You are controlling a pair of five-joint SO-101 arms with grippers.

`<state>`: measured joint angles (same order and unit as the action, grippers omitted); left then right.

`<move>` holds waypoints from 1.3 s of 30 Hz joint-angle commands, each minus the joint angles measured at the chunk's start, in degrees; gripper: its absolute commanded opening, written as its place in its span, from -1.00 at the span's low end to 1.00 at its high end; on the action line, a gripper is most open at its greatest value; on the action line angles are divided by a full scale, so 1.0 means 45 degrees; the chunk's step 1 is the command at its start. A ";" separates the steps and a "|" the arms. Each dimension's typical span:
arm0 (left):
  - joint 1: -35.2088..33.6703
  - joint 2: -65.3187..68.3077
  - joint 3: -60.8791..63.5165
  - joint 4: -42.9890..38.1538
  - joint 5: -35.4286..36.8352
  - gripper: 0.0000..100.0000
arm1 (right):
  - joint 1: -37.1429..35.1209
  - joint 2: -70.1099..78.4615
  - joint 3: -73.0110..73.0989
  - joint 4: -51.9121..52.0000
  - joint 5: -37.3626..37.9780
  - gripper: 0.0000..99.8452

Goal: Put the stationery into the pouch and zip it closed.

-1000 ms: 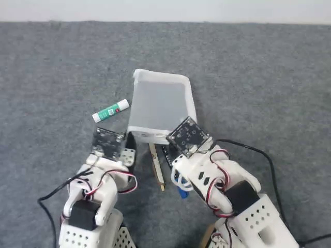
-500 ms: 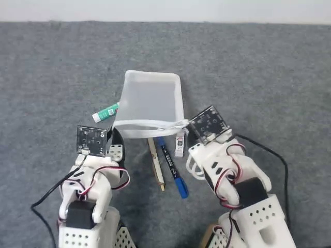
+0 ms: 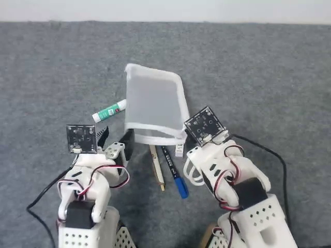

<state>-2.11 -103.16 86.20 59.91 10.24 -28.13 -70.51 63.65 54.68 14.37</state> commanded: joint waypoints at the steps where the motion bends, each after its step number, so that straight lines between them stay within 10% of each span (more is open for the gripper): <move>1: 0.0000 -0.0137 -0.0440 -0.0137 0.0039 -0.50 | -0.0459 -0.0576 -0.1485 0.0576 0.0117 -0.99; 17: 0.0098 -0.0117 0.0166 -0.0684 -0.0625 -0.59 | -0.2647 -0.3683 -0.2110 0.2549 0.0156 -0.99; 27: 0.0078 -0.0117 -0.0127 -0.0586 -0.1211 -0.98 | -0.2647 -0.3663 -0.2032 0.2589 0.0137 -0.97; 39: -0.0703 -0.0137 -0.0889 0.0195 -0.1485 -0.98 | -0.1748 -0.3643 -0.2012 0.2862 0.0137 -0.70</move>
<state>-3.25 -103.16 86.46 60.70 3.74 -37.89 -86.59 58.55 67.43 14.37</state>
